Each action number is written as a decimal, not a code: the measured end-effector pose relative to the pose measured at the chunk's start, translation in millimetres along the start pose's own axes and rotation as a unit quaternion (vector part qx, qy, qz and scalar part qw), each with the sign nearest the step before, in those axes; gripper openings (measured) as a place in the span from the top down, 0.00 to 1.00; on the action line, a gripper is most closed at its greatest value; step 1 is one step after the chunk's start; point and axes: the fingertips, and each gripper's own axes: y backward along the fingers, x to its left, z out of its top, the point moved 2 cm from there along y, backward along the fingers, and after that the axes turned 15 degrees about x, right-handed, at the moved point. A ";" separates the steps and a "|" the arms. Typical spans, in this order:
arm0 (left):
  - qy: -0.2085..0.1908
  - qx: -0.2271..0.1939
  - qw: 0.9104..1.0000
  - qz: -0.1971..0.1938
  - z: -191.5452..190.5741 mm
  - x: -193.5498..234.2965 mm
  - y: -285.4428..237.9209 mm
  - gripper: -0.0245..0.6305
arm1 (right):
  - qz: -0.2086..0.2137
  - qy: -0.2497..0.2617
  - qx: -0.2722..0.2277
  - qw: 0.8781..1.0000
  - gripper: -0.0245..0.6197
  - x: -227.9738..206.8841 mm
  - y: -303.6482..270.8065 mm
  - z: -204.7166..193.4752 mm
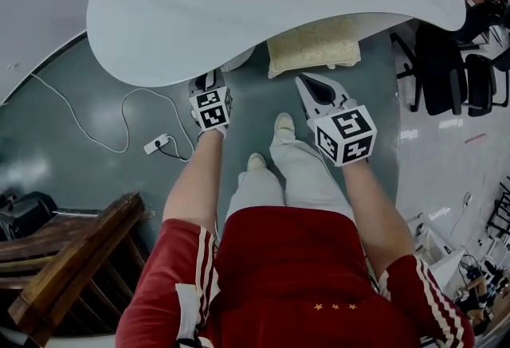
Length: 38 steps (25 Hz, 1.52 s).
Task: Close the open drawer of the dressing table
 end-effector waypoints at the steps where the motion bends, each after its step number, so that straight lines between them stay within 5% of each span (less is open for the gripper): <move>1: -0.001 -0.002 1.000 -0.001 2.2 1.4 -2.2 0.81 | 0.001 -0.001 -0.003 1.000 0.95 0.3 -2.2 2.3; 13: 0.020 0.000 1.000 -0.007 11.3 9.6 -12.3 0.81 | -0.009 0.001 0.004 1.000 0.95 -3.0 12.6 -1.9; 20: 0.030 0.004 0.999 -0.021 10.6 0.4 -4.9 0.69 | -0.015 0.005 0.014 1.000 0.95 6.7 28.6 -2.1; 38: 0.063 0.006 0.996 -0.058 -41.0 19.4 119.6 0.75 | 0.008 0.053 -0.003 0.999 0.95 97.5 83.8 37.0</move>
